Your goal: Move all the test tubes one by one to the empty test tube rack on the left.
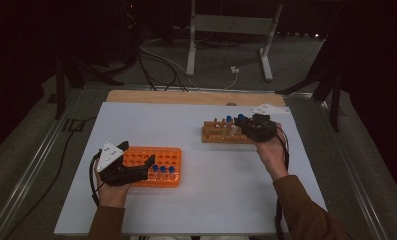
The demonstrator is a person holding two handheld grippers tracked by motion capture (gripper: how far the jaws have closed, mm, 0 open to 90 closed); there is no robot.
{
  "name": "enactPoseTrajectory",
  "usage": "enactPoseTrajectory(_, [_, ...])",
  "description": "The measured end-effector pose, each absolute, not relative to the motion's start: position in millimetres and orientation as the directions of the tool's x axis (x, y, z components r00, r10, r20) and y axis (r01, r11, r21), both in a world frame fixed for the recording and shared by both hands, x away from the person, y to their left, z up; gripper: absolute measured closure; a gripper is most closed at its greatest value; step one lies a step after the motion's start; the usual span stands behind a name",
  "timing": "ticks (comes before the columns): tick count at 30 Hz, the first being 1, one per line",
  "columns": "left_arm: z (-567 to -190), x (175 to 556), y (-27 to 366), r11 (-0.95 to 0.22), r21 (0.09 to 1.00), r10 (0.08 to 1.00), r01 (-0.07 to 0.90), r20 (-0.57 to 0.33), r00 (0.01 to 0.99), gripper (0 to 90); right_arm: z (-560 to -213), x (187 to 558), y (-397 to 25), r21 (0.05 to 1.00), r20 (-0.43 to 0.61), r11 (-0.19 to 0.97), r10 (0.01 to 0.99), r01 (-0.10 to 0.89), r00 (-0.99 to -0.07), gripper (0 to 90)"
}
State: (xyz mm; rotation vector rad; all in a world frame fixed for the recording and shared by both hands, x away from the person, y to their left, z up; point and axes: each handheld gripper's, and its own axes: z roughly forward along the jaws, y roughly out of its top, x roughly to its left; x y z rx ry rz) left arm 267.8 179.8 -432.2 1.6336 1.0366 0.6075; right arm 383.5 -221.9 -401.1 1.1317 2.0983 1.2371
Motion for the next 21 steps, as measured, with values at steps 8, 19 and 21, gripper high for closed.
enactPoseTrajectory(8, [-423.0, 269.9, 166.7, -0.095, 0.943, 0.849, 0.318, -0.091, 0.521, 0.8, -398.9, 372.2, -212.3, 0.864, 0.042, 0.278, 0.790, 0.420, -0.611, 77.1])
enactPoseTrajectory(19, [-420.2, 274.3, 149.7, -0.114, 0.939, 0.832, 0.326, -0.089, 0.547, 0.9, -391.8, 356.8, -191.6, 0.865, 0.064, 0.297, 0.732, 0.403, -0.678, 77.0])
enactPoseTrajectory(21, [-420.4, 275.3, 145.1, -0.127, 0.936, 0.826, 0.329, -0.084, 0.558, 0.9, -389.8, 354.6, -187.7, 0.865, 0.070, 0.299, 0.724, 0.403, -0.686, 77.0])
